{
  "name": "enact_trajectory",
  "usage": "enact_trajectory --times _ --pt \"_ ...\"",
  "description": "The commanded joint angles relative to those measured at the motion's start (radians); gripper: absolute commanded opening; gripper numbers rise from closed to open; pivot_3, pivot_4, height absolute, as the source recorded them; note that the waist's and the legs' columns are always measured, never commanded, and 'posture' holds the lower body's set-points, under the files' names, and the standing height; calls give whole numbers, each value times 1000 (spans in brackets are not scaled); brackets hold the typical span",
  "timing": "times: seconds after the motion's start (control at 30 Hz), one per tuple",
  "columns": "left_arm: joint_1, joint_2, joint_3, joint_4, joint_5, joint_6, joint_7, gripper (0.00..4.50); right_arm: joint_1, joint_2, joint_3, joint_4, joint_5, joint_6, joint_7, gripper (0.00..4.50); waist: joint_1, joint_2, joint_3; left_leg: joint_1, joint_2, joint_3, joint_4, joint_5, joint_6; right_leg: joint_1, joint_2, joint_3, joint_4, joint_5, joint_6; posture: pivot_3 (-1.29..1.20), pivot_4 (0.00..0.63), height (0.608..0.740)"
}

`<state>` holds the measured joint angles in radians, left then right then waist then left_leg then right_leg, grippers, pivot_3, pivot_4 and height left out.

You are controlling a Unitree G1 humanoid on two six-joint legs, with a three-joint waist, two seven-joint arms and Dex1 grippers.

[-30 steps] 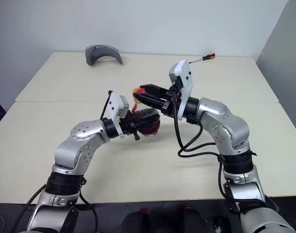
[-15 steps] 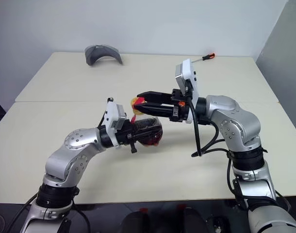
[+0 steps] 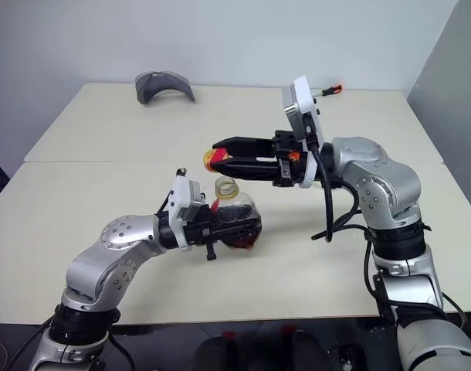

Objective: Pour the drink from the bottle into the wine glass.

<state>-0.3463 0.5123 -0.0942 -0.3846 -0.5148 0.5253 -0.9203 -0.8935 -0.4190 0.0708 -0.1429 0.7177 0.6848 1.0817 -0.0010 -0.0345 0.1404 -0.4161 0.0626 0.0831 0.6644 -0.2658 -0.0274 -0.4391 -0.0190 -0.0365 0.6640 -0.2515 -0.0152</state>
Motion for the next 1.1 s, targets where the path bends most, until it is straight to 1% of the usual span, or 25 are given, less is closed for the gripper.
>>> enact_trajectory --times 0.03,0.23,0.4,0.5,0.63,0.7,0.8,0.93,1.0,1.1 --pt "-13 2 19 -29 -26 -17 -5 1007 -24 -10 -18 -1 -20 -31 -8 1171 1 0 0 0 0 0 0 0 0 0 0 0 0 0 0 0 150 740" --pt "-54 -1 53 37 4 -43 28 1007 48 -40 -78 -29 -49 -14 -129 1171 2 0 0 0 0 0 0 0 0 0 0 0 0 0 0 0 150 740" --pt "-27 12 65 20 -6 -40 31 1007 180 -96 -128 -96 -95 -22 -247 1171 2 0 0 0 0 0 0 0 0 0 -1 0 0 0 0 0 150 740" --pt "-19 13 65 13 -8 -37 38 1007 271 -105 -154 -146 -126 4 -356 1171 2 0 0 0 1 0 0 0 0 0 -1 0 0 0 0 0 150 740" --pt "-31 -12 66 24 -7 -32 72 1007 444 -42 -196 -288 -150 80 -580 1171 3 0 0 0 0 0 0 0 0 0 -1 0 0 0 0 0 150 740" --pt "-24 -24 49 17 -2 -32 82 1007 529 9 -176 -330 -244 101 -734 1171 3 0 0 0 0 1 0 0 0 0 -1 1 0 0 0 0 150 740" --pt "-19 -36 32 6 -2 -25 93 1007 603 95 -186 -341 -326 114 -899 1171 2 0 0 0 0 1 0 0 0 0 -1 1 0 0 1 0 150 740" --pt "-26 -44 25 7 -5 -19 97 1007 658 172 -204 -318 -411 80 -1030 1171 1 0 0 0 -1 1 0 0 0 0 0 1 0 -1 1 0 150 740" --pt "-33 -47 22 10 -6 -16 100 1007 676 214 -240 -288 -438 81 -1099 1171 1 0 0 0 -1 1 0 0 0 0 1 1 0 -1 1 0 150 740" --pt "-41 -47 21 15 -6 -16 99 1007 689 249 -263 -262 -463 66 -1141 1171 1 0 0 0 -2 1 0 0 0 0 1 1 0 -1 1 0 150 740"
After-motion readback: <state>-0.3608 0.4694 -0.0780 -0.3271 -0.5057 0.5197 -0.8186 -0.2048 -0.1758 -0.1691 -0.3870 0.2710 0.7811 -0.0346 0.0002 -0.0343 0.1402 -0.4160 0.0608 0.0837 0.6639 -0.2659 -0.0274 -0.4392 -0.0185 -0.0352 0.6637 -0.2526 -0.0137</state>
